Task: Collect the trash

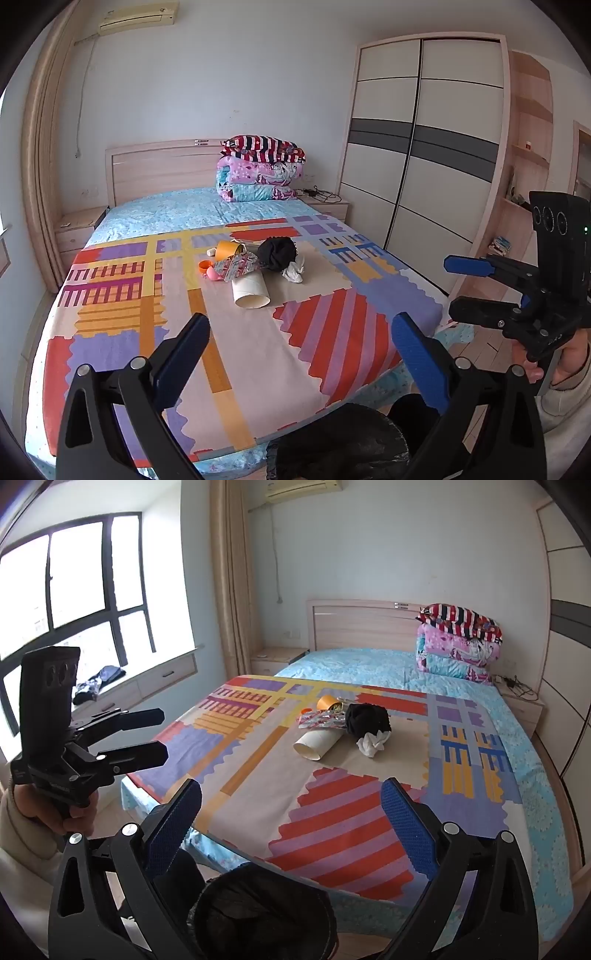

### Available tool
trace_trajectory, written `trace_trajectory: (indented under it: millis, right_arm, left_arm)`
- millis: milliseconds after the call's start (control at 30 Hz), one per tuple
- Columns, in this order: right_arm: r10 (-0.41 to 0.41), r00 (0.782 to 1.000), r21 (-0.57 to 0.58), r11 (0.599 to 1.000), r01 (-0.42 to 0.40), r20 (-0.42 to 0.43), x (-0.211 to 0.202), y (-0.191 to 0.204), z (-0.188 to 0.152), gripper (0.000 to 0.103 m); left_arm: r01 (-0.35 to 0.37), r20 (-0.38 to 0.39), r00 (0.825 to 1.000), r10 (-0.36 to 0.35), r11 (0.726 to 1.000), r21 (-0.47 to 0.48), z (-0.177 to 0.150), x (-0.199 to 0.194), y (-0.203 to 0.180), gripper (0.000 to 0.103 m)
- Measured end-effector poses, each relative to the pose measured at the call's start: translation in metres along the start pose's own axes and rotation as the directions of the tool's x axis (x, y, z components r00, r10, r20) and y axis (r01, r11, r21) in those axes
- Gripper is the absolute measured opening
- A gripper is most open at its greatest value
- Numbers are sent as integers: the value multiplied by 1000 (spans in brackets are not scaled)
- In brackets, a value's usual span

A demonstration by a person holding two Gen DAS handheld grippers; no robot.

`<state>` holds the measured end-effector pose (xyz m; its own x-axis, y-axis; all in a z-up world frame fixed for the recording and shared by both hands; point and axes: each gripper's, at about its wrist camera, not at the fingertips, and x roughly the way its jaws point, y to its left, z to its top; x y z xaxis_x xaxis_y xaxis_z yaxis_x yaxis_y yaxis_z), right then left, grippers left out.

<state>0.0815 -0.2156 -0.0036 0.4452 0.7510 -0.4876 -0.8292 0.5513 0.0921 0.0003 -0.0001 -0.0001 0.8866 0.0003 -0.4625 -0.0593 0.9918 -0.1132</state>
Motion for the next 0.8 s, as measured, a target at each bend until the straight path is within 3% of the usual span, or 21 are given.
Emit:
trace_trajectory:
  millis: [800]
  right_arm:
    - [0, 1000, -2, 1000, 0, 0, 0, 0, 0, 98]
  left_arm:
    - [5, 0, 1000, -5, 1000, 3, 0, 0, -3, 95]
